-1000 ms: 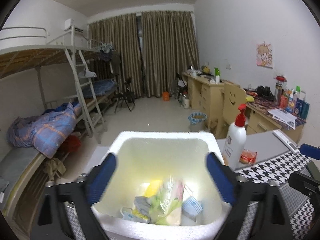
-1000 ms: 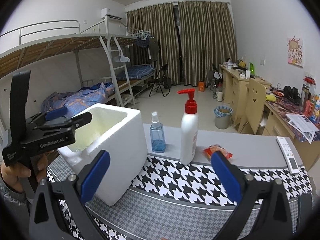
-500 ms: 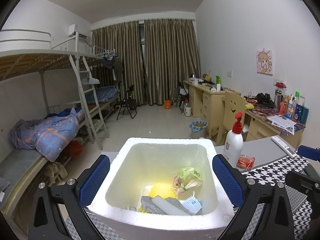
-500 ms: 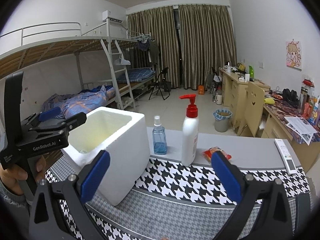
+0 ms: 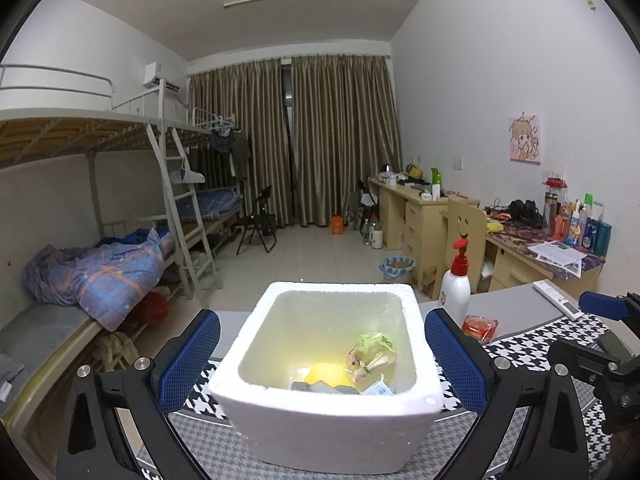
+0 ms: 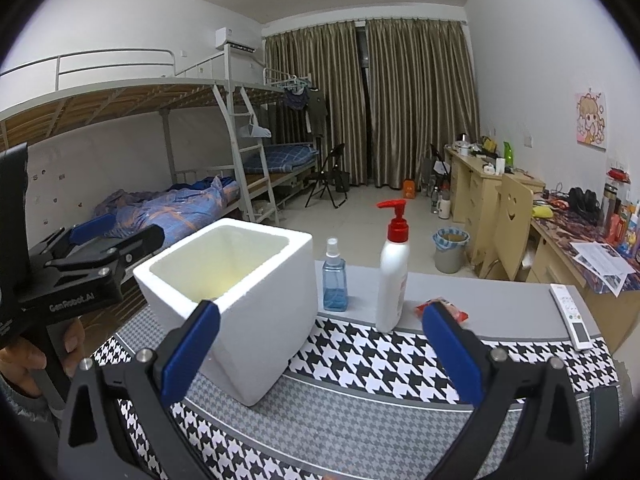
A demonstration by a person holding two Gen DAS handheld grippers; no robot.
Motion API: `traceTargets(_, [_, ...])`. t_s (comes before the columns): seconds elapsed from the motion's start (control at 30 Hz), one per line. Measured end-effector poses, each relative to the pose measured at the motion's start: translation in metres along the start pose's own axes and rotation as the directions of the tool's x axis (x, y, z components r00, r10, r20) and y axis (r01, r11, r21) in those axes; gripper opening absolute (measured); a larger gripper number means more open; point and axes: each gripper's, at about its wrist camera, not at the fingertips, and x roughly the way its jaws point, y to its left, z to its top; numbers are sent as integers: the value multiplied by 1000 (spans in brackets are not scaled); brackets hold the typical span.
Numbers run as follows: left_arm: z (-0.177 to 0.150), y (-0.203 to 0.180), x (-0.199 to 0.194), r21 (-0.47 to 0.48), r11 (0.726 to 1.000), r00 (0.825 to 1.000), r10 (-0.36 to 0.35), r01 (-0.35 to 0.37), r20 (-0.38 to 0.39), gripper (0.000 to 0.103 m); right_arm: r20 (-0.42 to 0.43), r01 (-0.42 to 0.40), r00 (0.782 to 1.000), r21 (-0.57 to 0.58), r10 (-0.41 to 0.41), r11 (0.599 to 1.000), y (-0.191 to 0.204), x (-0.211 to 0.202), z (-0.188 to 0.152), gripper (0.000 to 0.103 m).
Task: Organize soft objects
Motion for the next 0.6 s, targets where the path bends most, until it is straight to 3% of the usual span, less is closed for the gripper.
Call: traceTargets(0.6, [-8, -1, -53, -5, 1000, 998, -8, 8, 63, 102, 67, -13, 998, -30, 15, 999, 21, -39, -8, 102])
